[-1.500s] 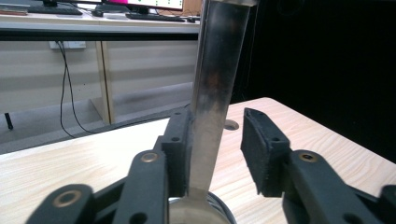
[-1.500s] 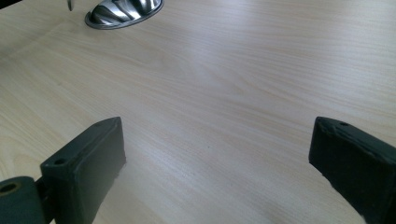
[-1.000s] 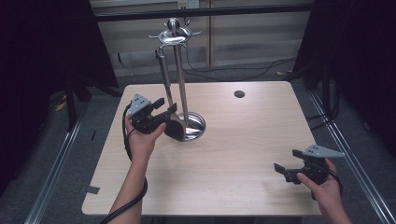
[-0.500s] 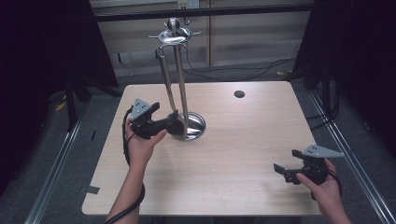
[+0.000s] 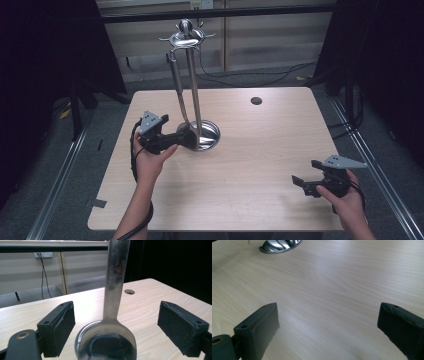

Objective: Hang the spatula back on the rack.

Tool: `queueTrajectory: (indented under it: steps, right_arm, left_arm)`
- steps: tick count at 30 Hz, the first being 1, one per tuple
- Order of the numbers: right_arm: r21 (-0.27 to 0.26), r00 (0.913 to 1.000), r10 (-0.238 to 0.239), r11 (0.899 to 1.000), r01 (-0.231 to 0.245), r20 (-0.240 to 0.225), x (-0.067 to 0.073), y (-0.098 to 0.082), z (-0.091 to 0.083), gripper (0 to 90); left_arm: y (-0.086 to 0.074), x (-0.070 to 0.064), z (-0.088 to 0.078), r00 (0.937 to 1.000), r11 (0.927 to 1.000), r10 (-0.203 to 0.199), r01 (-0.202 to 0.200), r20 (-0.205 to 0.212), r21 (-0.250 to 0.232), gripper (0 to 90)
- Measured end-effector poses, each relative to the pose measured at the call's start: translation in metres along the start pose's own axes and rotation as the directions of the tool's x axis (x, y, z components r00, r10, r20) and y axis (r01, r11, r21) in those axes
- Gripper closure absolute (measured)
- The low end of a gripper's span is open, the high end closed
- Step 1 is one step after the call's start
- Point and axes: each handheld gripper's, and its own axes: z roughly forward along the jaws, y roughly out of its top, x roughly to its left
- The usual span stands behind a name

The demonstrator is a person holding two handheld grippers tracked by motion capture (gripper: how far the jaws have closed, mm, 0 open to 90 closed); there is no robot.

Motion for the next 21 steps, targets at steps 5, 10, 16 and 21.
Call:
queueTrajectory:
  steps: [5, 10, 16, 21]
  right_arm:
    - [-0.002, 1.0000, 0.000, 1.000, 0.000, -0.004, 0.000, 0.000, 0.001, 3.1]
    - [-0.001, 1.0000, 0.000, 1.000, 0.000, -0.005, 0.001, 0.000, 0.002, 3.2]
    - [0.001, 1.0000, -0.004, 1.000, 0.004, -0.006, 0.001, 0.000, 0.002, 3.2]
    - [0.007, 0.9999, -0.009, 1.000, 0.009, -0.007, 0.001, 0.000, 0.002, 3.3]
  left_arm:
    - [-0.004, 0.001, -0.002, 1.0000, 0.9999, 0.000, 0.000, -0.007, 0.010, 13.4]
    - [-0.009, 0.002, -0.004, 1.0000, 0.9998, -0.002, 0.002, -0.005, 0.019, 12.8]
    - [-0.014, 0.005, -0.007, 1.0000, 0.9996, -0.001, 0.001, -0.008, 0.028, 12.2]
    - [-0.019, 0.007, -0.009, 1.0000, 0.9993, -0.004, 0.004, -0.007, 0.037, 11.5]
